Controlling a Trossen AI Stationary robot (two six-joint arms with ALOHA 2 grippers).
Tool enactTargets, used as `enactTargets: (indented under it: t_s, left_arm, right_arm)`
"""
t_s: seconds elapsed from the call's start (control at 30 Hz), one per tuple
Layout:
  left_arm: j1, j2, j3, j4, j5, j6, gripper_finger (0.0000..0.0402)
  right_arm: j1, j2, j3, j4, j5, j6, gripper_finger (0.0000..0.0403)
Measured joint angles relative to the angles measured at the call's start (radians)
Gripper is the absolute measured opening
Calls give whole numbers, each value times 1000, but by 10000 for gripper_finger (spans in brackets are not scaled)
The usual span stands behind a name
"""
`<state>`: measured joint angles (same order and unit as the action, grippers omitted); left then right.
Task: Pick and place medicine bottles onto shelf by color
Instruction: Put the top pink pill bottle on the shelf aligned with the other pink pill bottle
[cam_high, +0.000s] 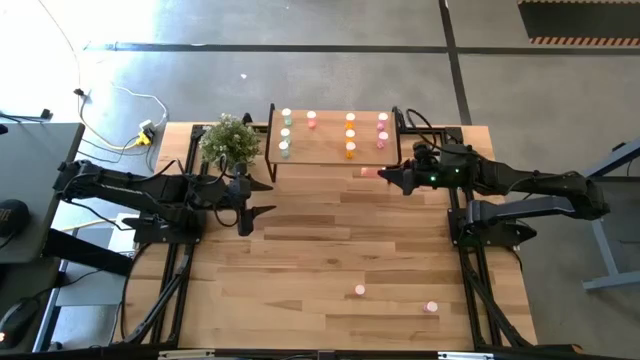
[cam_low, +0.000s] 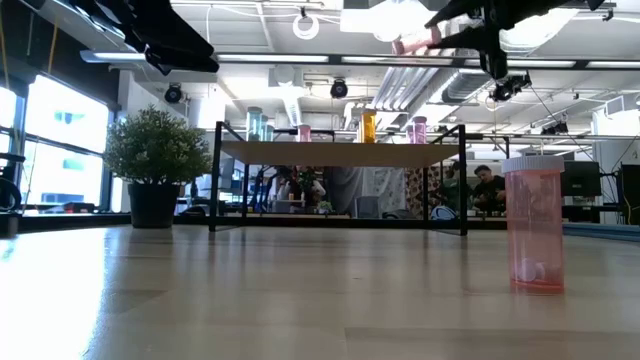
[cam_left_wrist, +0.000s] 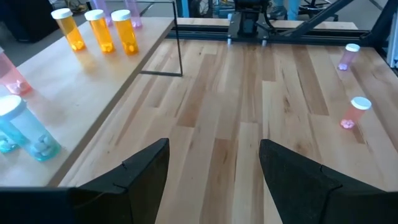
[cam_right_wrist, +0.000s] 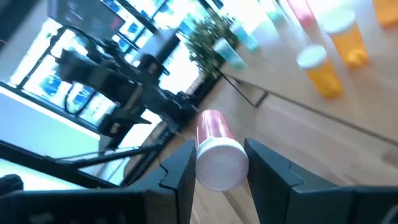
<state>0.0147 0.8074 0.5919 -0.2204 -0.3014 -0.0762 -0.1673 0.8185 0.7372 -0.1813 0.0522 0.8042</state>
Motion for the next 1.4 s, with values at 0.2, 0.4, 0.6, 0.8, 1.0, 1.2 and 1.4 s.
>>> enactTargets:
  t_s: [0.2, 0.4, 0.6, 0.8, 1.0, 1.2, 1.4]
  left_arm:
    - [26, 0, 0, -1, 3, 0, 241]
    - [38, 0, 0, -9, 3, 0, 241]
    - [38, 0, 1, -37, 3, 0, 241]
    - [38, 0, 1, -46, 3, 1, 241]
    - [38, 0, 1, -46, 3, 0, 241]
    - [38, 0, 1, -45, 3, -3, 241]
    - [38, 0, 1, -45, 4, -18, 241]
  right_arm:
    - [-4, 16, 37, 43, -1, -47, 113]
    - [-18, 135, 221, -70, -2, -161, 113]
    - [-91, 316, 472, -325, 0, -232, 113]
    - [-165, 492, 699, -511, -11, -292, 113]
    - [-197, 664, 920, -681, -52, -364, 113]
    - [-226, 834, 1146, -839, -53, -435, 114]
    - [-257, 984, 1352, -964, -58, -511, 114]
